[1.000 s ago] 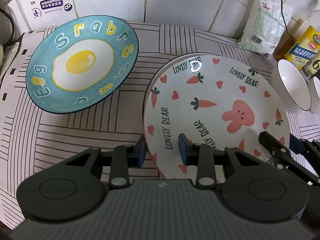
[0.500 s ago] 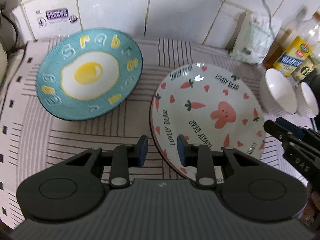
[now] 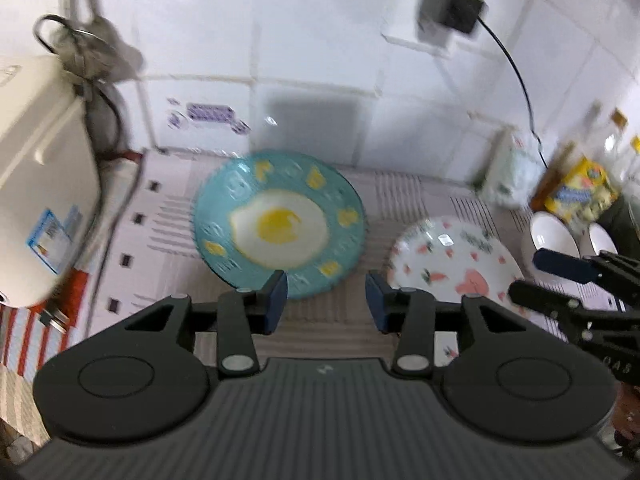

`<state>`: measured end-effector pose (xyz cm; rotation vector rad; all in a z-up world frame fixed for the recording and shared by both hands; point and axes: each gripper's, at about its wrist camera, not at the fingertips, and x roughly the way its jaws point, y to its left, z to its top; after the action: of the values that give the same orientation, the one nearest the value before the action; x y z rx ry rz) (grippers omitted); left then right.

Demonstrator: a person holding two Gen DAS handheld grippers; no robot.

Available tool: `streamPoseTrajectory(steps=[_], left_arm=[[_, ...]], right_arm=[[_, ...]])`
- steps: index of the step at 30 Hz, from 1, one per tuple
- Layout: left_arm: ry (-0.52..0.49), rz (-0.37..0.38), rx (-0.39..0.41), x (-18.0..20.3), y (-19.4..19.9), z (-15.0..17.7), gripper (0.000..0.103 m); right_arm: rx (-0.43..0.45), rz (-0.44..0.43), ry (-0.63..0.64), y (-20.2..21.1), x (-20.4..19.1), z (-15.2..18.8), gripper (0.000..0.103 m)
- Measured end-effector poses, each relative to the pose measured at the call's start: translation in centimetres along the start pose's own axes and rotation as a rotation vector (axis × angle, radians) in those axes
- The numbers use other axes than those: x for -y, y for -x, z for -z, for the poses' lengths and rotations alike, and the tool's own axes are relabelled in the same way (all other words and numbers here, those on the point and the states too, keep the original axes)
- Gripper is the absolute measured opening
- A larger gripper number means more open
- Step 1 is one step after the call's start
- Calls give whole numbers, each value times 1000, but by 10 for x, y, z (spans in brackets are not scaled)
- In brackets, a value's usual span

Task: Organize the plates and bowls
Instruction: 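Move the left tool to the teal egg plate rim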

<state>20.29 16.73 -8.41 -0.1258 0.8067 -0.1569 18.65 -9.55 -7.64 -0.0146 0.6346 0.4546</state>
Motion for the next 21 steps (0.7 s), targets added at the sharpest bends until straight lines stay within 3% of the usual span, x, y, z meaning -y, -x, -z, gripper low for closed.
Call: streamPoseTrajectory(steps=[4, 10, 15, 21], left_arm=[[62, 18, 45, -30, -9, 0, 50], [81, -48, 42, -59, -55, 9, 55], [98, -53, 17, -79, -91, 16, 55], [128, -49, -32, -100, -122, 22, 55]], right_arm=[[52, -109, 40, -32, -13, -14, 64], [20, -145, 96, -103, -17, -25, 64], [-79, -111, 53, -166, -9, -33, 64], [-155, -88, -75, -204, 6, -39, 64]])
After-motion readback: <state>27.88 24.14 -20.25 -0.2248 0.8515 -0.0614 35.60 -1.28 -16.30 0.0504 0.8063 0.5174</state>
